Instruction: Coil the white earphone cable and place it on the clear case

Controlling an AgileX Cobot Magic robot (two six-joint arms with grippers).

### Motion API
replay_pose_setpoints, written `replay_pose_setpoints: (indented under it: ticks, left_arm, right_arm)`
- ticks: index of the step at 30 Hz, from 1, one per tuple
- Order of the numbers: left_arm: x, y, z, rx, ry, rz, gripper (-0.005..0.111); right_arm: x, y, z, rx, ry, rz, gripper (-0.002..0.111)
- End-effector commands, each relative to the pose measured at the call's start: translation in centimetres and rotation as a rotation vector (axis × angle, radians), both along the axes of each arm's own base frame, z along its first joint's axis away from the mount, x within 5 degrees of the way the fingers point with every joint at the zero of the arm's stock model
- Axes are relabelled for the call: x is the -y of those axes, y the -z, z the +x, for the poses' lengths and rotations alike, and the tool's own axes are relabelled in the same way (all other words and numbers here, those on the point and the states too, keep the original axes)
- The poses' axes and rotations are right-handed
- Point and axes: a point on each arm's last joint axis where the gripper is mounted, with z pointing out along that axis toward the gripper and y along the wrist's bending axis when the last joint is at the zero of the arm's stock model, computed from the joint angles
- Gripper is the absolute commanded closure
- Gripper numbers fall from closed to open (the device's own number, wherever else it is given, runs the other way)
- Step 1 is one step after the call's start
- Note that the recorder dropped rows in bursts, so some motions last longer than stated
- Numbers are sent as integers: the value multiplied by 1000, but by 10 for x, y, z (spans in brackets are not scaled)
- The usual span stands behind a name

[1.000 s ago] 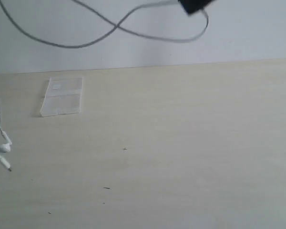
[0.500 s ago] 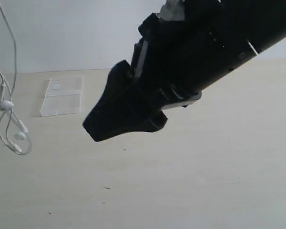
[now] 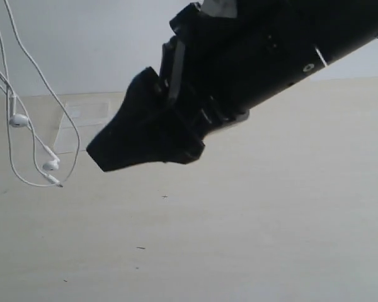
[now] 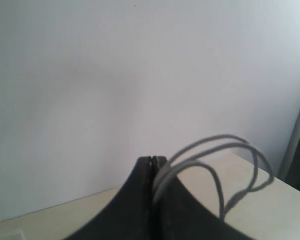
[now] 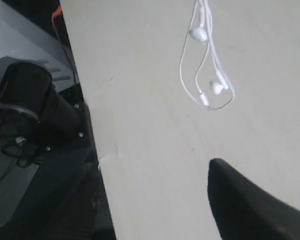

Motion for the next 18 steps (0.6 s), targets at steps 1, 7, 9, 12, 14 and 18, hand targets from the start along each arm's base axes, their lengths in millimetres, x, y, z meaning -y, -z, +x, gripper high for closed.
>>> replay_pose_setpoints:
  ticks: [1, 7, 9, 12, 14, 18]
  left_arm:
    - [-3, -2, 1, 6, -41, -17, 107]
    - [-9, -3, 3, 17, -105, -24, 107]
    - [-11, -4, 4, 20, -125, -26, 107]
    - [-12, -4, 4, 21, -135, -27, 107]
    - [-13, -4, 4, 23, -147, -28, 107]
    - [-14, -4, 5, 26, -163, -30, 107]
  right_arm:
    - [-6, -8, 7, 68, 27, 120, 46]
    - [-38, 4, 15, 143, 79, 195, 34]
    - [-54, 12, 14, 182, 93, 197, 34]
    - [-74, 23, 13, 253, 124, 201, 34]
    - [-86, 28, 12, 303, 170, 215, 34]
    - [-104, 34, 8, 383, 251, 244, 34]
